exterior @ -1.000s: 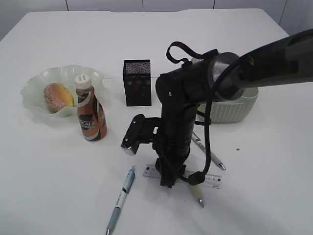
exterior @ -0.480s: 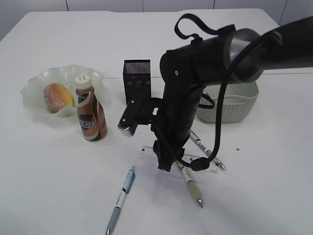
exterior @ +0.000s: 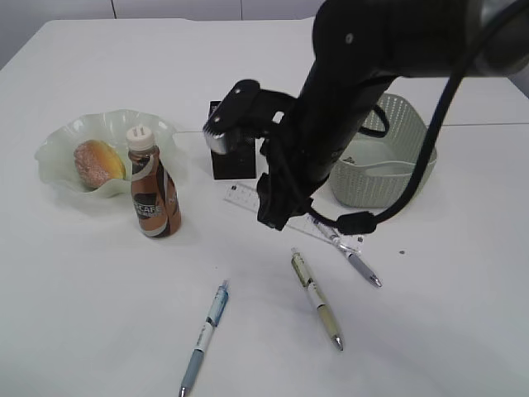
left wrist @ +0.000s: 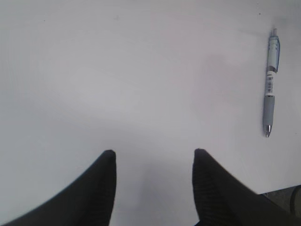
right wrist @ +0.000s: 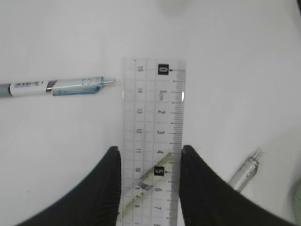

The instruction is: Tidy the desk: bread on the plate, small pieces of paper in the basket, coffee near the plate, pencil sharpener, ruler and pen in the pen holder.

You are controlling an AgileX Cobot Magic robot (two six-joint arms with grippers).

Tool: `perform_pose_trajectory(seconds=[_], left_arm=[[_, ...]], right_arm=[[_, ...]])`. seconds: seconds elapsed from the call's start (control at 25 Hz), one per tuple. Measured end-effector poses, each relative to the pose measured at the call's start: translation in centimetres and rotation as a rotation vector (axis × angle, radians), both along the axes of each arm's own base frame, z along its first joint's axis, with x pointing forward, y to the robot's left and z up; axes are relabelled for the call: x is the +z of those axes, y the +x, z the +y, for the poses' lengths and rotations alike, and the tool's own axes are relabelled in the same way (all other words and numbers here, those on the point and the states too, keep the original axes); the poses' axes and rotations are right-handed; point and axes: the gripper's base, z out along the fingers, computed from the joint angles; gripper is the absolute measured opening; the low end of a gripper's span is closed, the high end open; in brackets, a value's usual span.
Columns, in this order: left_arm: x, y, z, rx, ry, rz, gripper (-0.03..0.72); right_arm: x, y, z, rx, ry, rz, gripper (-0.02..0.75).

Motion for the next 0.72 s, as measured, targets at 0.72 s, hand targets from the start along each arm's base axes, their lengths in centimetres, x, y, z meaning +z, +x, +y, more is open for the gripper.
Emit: perform_pose_trajectory(seconds=[0.72], left_arm=[[-0.2,-0.3,0.1,-0.003,0.008,0.038,0.386]], right_arm=[[7.1,4.0,-5.3,-0.131,0.623,-0.183,0.267]])
